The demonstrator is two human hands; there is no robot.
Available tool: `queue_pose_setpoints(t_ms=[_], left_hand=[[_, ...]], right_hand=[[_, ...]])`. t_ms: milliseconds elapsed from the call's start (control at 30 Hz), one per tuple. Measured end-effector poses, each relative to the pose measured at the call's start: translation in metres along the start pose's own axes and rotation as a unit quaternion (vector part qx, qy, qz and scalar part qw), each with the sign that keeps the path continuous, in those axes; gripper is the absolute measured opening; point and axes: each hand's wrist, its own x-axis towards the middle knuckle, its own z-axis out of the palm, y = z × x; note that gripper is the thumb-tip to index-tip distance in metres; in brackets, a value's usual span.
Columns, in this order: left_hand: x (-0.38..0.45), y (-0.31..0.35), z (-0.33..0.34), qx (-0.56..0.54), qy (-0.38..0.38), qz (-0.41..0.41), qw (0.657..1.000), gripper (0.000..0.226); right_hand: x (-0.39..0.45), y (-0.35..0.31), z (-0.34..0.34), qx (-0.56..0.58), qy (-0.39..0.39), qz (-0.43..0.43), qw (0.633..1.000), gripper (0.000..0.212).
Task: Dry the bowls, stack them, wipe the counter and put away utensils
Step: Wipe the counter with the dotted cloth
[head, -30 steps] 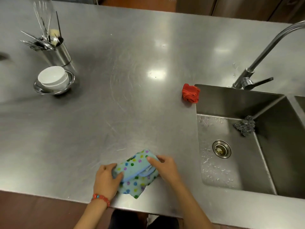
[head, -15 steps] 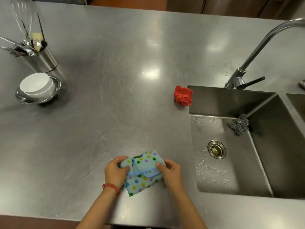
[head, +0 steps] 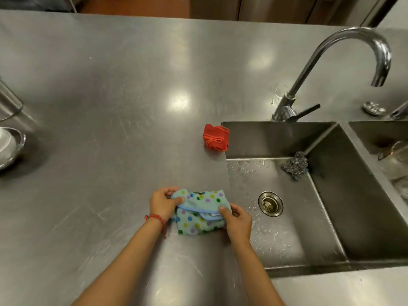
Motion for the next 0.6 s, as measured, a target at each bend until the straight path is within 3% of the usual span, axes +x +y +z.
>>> queue_pose_setpoints(t_ms=[367,500,600], left_hand=[[0.077,0.048,0.05,0.024,0.033,0.063,0.997,0.03],[0.068,0.043,0.044,0.046,0.028,0.091,0.994,0.035],[0.046,0.03,0.023,0.082,0.016,0.116,0.99,0.038]], right_hand=[[0.085,-0.037,0.022,0.025,0.077,-0.05,0.995,0.013],[0.075,-0.039,0.016,-0.082,0.066,-0.081,0.991,0.021],[0.054,-0.039,0.006,-0.223,0.097,-0.129,0.962,0.029]])
